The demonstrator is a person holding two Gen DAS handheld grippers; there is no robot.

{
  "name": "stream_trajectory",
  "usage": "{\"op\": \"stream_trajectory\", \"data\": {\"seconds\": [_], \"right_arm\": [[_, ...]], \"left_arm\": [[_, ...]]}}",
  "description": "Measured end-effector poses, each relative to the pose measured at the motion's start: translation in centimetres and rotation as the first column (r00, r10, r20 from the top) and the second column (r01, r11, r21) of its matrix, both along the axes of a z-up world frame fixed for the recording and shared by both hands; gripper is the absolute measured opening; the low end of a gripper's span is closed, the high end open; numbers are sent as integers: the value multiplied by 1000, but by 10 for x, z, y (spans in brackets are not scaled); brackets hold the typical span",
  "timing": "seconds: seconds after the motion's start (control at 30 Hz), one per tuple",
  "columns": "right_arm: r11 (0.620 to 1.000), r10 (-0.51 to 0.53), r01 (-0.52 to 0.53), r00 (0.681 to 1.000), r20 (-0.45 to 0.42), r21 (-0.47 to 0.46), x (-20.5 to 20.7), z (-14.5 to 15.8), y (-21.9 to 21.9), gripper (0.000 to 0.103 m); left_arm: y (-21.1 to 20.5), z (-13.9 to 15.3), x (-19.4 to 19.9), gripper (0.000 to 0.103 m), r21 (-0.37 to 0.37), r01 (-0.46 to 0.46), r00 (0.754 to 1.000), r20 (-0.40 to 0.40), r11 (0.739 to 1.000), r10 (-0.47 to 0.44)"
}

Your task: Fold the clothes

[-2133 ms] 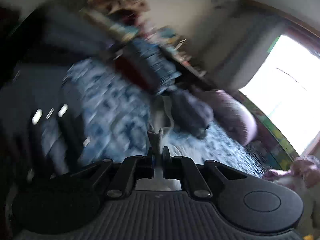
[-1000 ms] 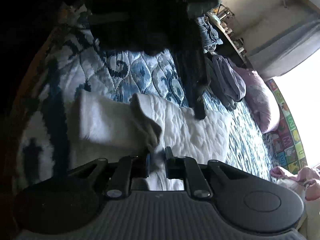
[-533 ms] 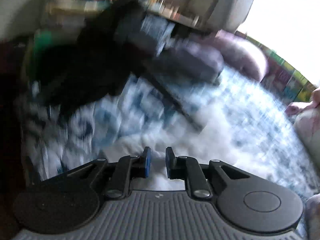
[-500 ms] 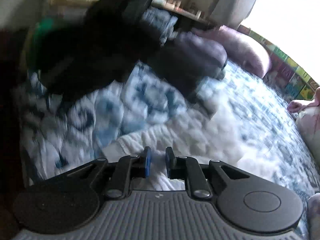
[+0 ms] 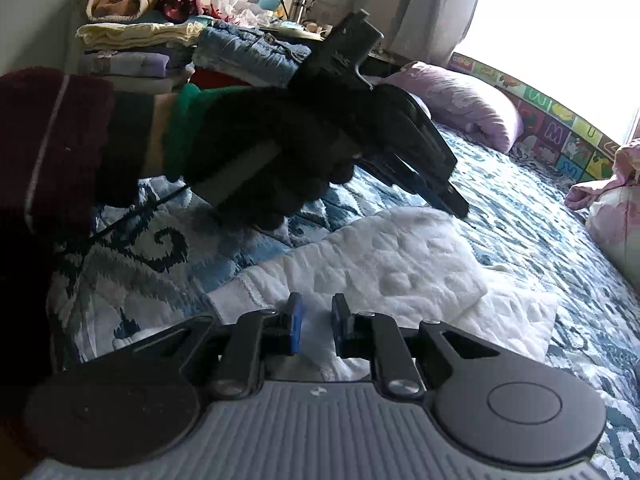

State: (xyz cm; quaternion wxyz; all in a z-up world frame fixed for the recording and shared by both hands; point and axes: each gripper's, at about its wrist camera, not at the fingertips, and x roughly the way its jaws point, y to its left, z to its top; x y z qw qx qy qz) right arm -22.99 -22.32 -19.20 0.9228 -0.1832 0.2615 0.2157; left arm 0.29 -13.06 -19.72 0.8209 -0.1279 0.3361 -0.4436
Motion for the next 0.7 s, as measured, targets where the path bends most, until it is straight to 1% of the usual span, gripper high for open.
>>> {"op": "stream_trajectory", "data": {"seconds": [0.07,0.1,0.17,0.2,0.23,0.27,0.33,0.37,0.5,0.53,0.57,0.6,0.7], "right_arm": [[1000,-9,9,1000,7,2,0,3,0,27],[1000,-14,14,1000,0,11,2,4,-1,28],[1000,-15,16,1000,-19,19,4,2,-3,28],[1000,-14,15,1000,-24,27,5,1,-4,28],[999,-13,14,999,-29,36,6,0,-6,28],[999,-11,13,999,-32,42,7,0,-6,28],[999,-9,10,999,-35,45,8,0,-6,29],[999,-8,10,999,-37,47,9,-1,-6,29],[999,-11,13,999,-44,52,10,-2,-6,29],[999,-11,13,999,-44,51,9,-2,-6,29],[999,-11,13,999,-44,52,9,-3,-7,29],[999,-10,12,999,-44,53,8,-3,-8,29],[998,-6,9,999,-40,56,6,-3,-10,29]], "left_arm": [[-7,-9,5,8,41,7,1000,-25,999,-6],[-8,-6,3,8,57,10,1000,-24,998,-9],[-2,11,-4,9,46,39,999,17,998,-40],[6,18,-5,10,35,25,999,34,999,-26],[15,23,-6,15,24,10,999,49,1000,-12],[23,23,-6,18,15,-7,999,41,1000,7],[40,22,-4,29,-1,-42,999,23,999,42],[42,18,-3,29,-5,-48,999,5,999,48],[26,9,1,29,18,-30,999,-23,999,31],[21,6,2,27,16,-26,999,-30,1000,27],[16,4,4,18,15,-22,999,-37,1000,23],[11,2,5,7,10,-17,999,-44,1000,18],[11,11,1,6,-133,26,998,-54,991,-33]]}}
